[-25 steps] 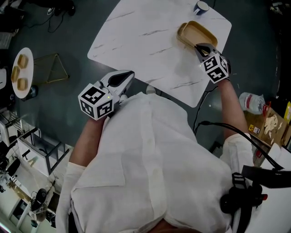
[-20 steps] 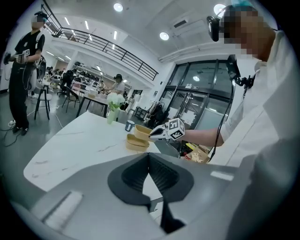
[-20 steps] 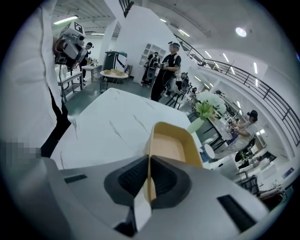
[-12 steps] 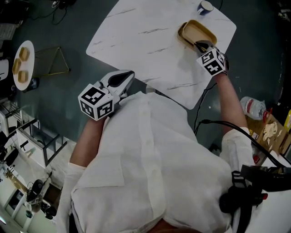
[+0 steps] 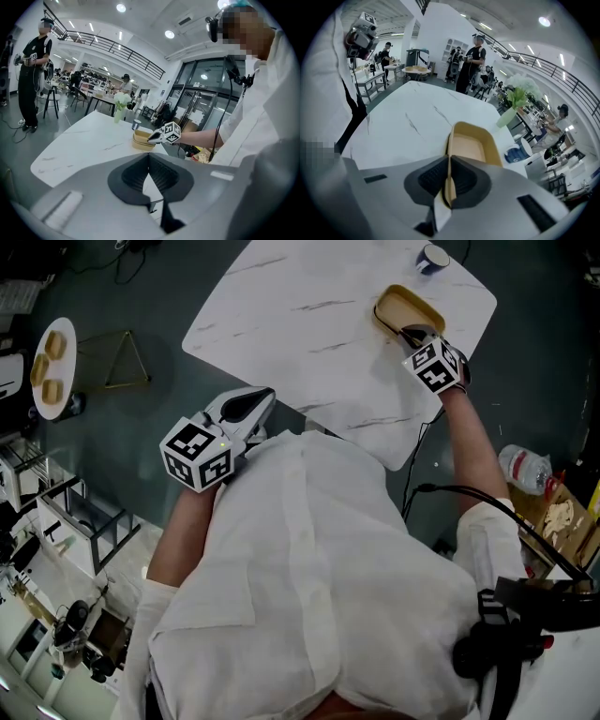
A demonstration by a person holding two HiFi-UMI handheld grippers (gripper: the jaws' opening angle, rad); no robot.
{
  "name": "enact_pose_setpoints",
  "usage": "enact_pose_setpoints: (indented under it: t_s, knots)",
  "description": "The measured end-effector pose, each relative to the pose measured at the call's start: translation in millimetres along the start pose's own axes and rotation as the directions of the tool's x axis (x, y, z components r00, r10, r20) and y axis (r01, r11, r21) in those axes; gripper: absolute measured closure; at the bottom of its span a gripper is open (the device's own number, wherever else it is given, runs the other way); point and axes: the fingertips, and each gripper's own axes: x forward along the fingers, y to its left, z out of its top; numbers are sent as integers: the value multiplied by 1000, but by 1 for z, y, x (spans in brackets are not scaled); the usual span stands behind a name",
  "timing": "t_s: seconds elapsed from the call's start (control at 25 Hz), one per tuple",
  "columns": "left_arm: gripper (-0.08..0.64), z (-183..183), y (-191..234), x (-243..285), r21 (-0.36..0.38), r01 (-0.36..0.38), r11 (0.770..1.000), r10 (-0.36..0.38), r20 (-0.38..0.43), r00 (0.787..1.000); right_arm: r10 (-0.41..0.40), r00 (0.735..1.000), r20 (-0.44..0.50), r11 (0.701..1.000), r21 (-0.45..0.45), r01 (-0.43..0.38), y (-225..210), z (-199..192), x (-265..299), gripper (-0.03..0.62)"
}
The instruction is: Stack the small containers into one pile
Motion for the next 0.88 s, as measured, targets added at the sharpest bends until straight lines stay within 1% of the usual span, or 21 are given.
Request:
enact_pose_setpoints:
  t_s: [0.2, 0.44, 0.52, 0.6, 0.72, 0.88]
  knots:
    - [552, 2, 3, -2, 4, -6, 1000, 6, -3, 1000, 32, 999, -5, 999, 9, -32, 4, -2, 6, 575]
    - [552, 4, 9, -6, 5, -11, 1000, 11, 1, 1000, 52, 999, -7, 997, 52, -52, 6, -5, 12, 575]
    - [552, 4, 11, -7, 7, -8, 1000, 8, -1, 1000, 55, 998, -5, 995, 78, -55, 5, -6, 13, 556]
    - [552, 4, 11, -9, 9, -2, 1000, 2, -1, 1000, 51, 999, -7, 994, 99, -50, 5, -7, 12, 491]
    - [552, 7, 12, -13, 12, 13, 1000, -13, 1, 1000, 31, 999, -14, 994, 105, -30, 5, -5, 5, 483]
    - [552, 9, 12, -17, 27, 49, 998, -49, 0, 999, -19, 1000, -2, 989, 143, 19, 6, -1, -9, 483]
